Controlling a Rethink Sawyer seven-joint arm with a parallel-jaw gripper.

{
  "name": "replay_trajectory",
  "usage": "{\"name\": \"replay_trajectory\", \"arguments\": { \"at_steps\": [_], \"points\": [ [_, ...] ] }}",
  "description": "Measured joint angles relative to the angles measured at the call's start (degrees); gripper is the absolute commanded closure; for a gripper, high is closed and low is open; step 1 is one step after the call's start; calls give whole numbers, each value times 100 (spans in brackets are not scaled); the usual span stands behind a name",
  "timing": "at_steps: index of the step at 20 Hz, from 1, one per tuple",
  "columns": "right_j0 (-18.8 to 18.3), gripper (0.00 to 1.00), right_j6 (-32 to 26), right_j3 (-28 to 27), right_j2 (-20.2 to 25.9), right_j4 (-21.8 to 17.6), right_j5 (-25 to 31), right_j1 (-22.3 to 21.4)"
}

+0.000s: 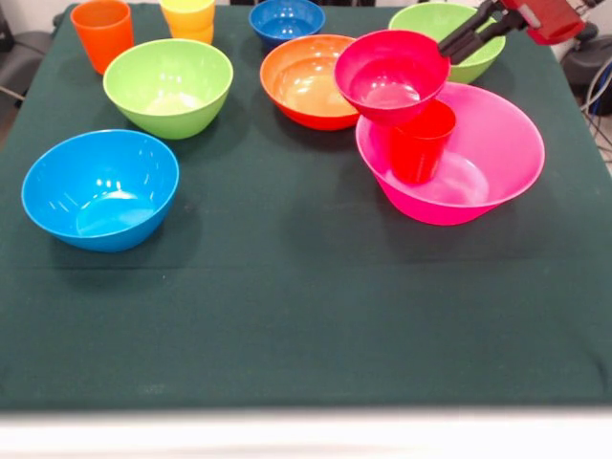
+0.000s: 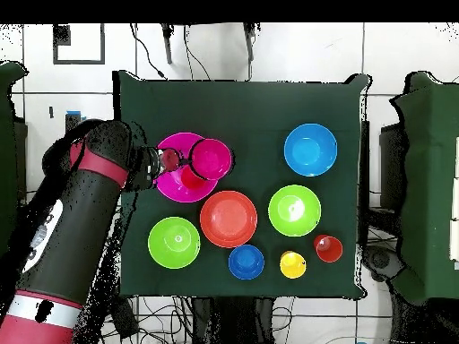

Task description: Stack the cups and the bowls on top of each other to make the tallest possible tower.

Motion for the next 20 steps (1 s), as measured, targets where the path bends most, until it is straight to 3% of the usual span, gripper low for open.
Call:
{"name": "replay_trajectory", "arguments": {
  "at_steps": [20],
  "points": [
    [177,100,0,5,-129,2,-1,338]
  ]
}}
